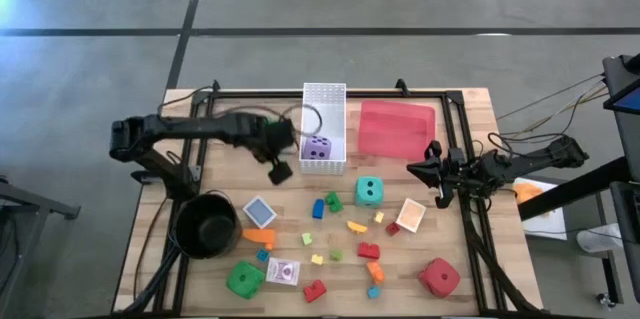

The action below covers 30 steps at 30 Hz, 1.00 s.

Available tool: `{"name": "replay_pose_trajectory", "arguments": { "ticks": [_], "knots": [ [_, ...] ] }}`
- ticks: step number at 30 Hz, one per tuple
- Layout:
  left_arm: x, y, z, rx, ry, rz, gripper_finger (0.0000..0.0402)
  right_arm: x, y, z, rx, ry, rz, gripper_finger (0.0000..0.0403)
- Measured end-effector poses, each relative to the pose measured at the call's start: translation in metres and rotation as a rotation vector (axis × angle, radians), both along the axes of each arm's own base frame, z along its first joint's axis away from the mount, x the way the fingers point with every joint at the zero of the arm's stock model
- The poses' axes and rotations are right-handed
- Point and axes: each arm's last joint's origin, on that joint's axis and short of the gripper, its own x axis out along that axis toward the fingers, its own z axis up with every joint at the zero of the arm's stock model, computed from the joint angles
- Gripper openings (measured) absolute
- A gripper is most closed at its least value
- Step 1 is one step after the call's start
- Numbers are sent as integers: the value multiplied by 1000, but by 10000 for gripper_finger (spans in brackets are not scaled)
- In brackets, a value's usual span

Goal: Pick & Place Toys
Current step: Put the blue deck of cards into the red bin

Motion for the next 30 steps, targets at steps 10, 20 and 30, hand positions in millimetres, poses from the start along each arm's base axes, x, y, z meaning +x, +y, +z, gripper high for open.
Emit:
{"name": "replay_pose_trajectory", "arguments": {
  "ticks": [10, 20, 30],
  "knots": [
    [6, -40, -4, -96, 16, 231, 286, 0, 0, 0, 0, 0, 0, 21],
    [6, -75, -4, -146, 30, 42, 226, 0, 0, 0, 0, 0, 0, 21],
    [2, -113, -4, -100, 13, -289, 166, 0, 0, 0, 0, 0, 0, 21]
  ]
}}
